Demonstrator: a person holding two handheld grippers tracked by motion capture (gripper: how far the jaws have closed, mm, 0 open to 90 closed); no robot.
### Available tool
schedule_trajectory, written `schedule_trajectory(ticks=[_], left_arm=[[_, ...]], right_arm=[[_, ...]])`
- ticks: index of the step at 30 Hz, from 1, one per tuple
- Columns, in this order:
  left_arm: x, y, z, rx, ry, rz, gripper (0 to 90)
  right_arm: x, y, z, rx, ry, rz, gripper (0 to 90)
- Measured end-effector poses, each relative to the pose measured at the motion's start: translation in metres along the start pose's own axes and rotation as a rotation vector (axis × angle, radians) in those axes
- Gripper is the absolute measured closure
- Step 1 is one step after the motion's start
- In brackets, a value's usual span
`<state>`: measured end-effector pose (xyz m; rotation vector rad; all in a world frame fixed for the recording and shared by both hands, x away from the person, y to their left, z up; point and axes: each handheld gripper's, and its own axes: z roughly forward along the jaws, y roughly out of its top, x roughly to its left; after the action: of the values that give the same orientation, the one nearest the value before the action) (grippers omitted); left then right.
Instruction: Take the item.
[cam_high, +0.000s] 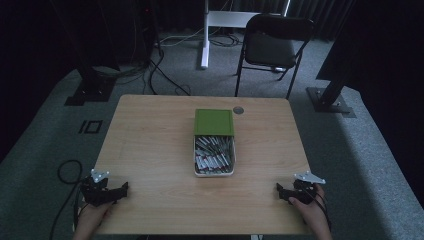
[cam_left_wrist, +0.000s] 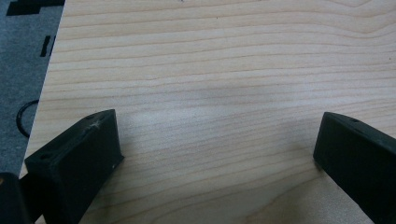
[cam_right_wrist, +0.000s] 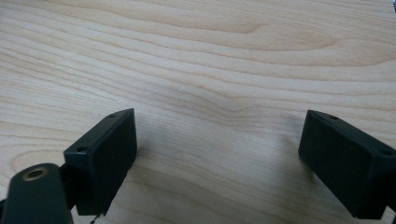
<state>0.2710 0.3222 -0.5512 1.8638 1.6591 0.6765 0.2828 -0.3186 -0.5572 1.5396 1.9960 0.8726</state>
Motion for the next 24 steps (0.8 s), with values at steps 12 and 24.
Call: schedule_trajectory(ticks=[12,24], left_arm=[[0.0001,-0.0013,-0.0014,0.001,-0.009,0.012,1.5],[0.0001,-0.0013,-0.0014,0.001,-0.009,0.012,1.5]], right_arm=[[-0.0027,-0.0053,-0.0053,-0.001,-0.042,0.040,11.5],[-0.0057,-0.0074,-0.0076,0.000,-0.054,0.052,11.5]])
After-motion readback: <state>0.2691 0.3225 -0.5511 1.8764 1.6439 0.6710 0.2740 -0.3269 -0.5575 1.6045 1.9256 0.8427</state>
